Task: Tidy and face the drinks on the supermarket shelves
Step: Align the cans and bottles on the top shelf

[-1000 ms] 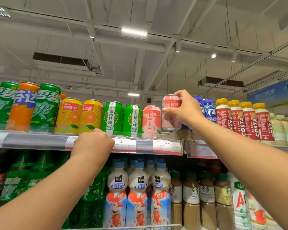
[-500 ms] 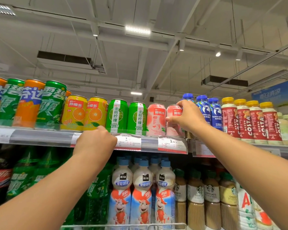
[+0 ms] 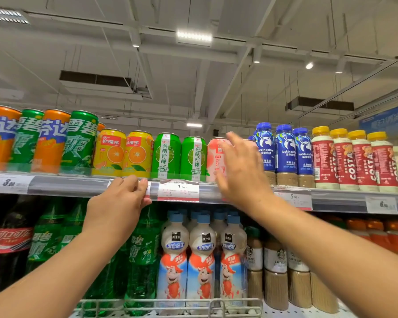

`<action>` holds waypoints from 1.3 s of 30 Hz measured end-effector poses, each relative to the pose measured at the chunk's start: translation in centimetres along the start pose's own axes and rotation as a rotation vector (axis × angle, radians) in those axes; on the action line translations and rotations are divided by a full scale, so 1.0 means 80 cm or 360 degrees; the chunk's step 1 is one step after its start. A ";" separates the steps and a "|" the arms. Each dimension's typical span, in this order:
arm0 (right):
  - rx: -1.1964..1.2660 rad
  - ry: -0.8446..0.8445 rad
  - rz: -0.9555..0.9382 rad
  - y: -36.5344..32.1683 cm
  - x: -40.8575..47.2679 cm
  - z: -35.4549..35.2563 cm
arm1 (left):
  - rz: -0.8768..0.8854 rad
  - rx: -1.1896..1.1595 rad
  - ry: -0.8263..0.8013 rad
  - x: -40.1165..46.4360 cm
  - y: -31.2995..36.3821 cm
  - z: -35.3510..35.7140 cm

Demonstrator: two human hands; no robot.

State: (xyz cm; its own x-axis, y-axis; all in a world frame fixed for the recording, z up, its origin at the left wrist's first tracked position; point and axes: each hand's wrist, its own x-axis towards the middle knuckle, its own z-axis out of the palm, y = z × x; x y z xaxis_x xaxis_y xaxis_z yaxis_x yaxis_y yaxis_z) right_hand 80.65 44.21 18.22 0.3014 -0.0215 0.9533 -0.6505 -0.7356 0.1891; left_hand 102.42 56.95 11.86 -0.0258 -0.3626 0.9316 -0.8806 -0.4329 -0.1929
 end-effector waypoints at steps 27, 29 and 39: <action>-0.0144 -0.0852 0.0577 -0.167 -0.058 0.036 | 0.0261 -0.0015 -0.0671 -0.061 -0.163 0.003; -0.0234 -0.0915 0.0617 -0.172 -0.051 0.030 | 0.0234 -0.0076 -0.0678 -0.058 -0.163 0.007; -0.0144 -0.0912 0.0198 -0.263 -0.028 0.057 | 0.0308 -0.0213 -0.0760 -0.049 -0.192 -0.025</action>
State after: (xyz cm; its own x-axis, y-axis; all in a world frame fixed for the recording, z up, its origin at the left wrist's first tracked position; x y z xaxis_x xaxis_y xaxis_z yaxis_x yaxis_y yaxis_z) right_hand 96.86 56.67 11.06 0.5311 -0.4848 0.6950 -0.7543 -0.6441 0.1271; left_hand 115.12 66.72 11.77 -0.0027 -0.7744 0.6327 -0.9346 -0.2231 -0.2770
